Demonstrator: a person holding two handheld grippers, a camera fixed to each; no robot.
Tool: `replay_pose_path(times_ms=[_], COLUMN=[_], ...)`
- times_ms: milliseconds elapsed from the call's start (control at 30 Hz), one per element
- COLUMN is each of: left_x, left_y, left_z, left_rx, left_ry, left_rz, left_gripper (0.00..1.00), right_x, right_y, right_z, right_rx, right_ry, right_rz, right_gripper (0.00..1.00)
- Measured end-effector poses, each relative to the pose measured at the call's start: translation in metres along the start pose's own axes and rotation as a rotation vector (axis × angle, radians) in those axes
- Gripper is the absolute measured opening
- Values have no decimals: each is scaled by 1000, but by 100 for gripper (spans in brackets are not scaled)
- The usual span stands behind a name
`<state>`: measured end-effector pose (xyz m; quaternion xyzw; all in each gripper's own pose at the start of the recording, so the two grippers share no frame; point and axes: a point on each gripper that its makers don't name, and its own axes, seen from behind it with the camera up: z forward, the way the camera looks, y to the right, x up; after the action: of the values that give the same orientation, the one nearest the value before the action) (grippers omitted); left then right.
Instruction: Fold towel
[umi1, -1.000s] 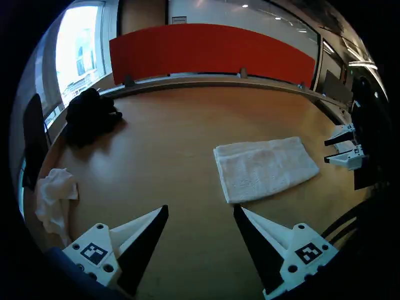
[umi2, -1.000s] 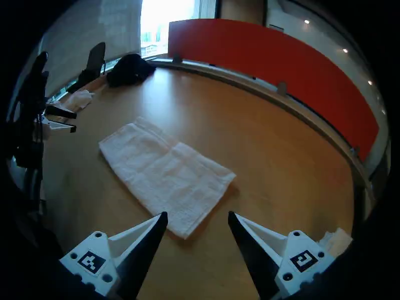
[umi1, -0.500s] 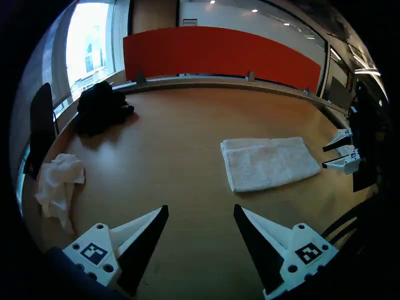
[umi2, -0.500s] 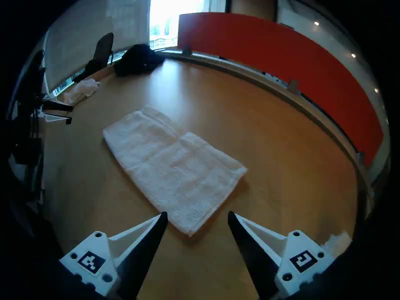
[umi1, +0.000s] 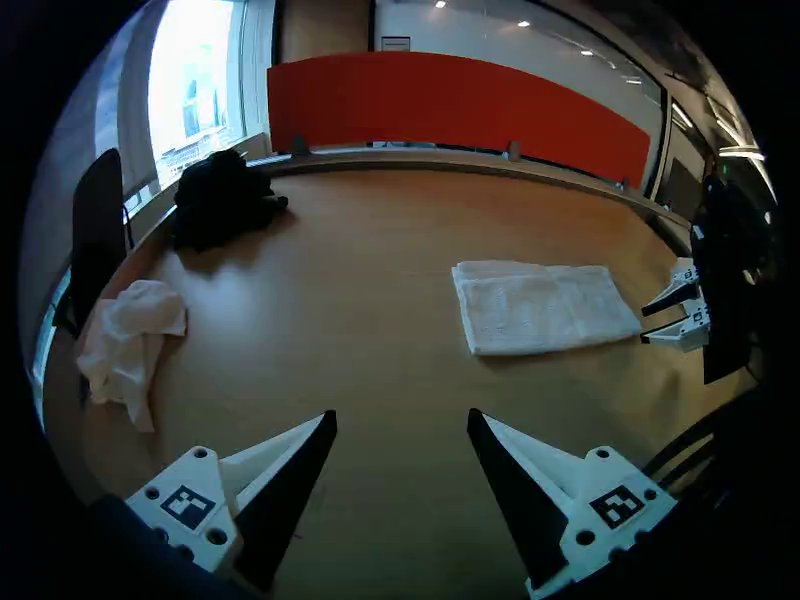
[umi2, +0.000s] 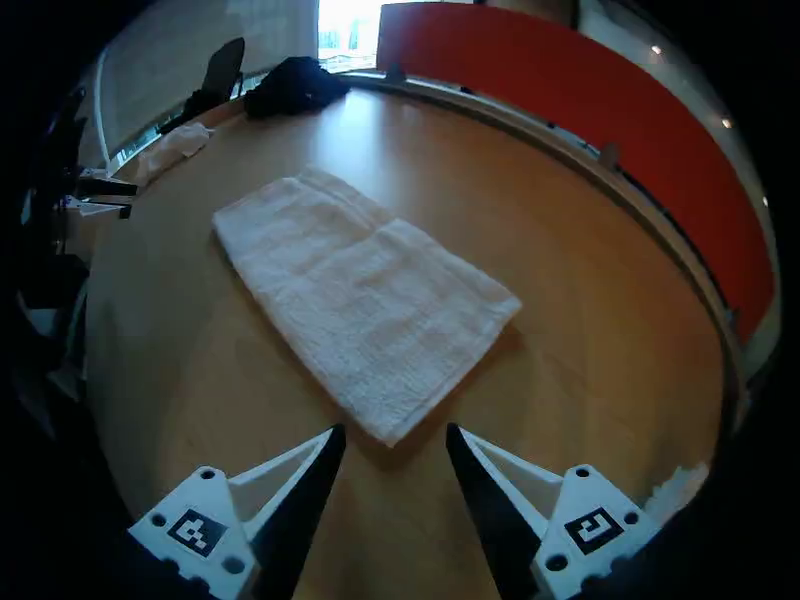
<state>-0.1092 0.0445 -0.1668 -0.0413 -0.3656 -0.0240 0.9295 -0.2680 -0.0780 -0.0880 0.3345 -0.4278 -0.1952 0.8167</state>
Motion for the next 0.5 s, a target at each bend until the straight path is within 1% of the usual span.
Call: replay_pose_path(times_ms=[167, 300, 367, 433, 500], left_x=[-6, -9, -10, -10, -11], left_y=[-2, -3, -3, -3, -3], left_z=[-8, -11, -13, -14, -15], left_rx=[10, 15, 16, 17, 18], left_ry=[1, 1, 1, 1, 2], left_rz=[-14, -12, -11, -12, -15], left_gripper=[97, 97, 97, 97, 97], right_x=[-3, -4, -4, -4, -4], right_y=[-1, -2, -3, -3, -4], right_z=[3, 4, 5, 7, 8], right_rx=[13, 22, 27, 32, 37], right_ry=[-13, -20, -20, -21, -22], right_rz=[1, -1, -3, -4, -5], right_gripper=[67, 61, 60, 55, 46])
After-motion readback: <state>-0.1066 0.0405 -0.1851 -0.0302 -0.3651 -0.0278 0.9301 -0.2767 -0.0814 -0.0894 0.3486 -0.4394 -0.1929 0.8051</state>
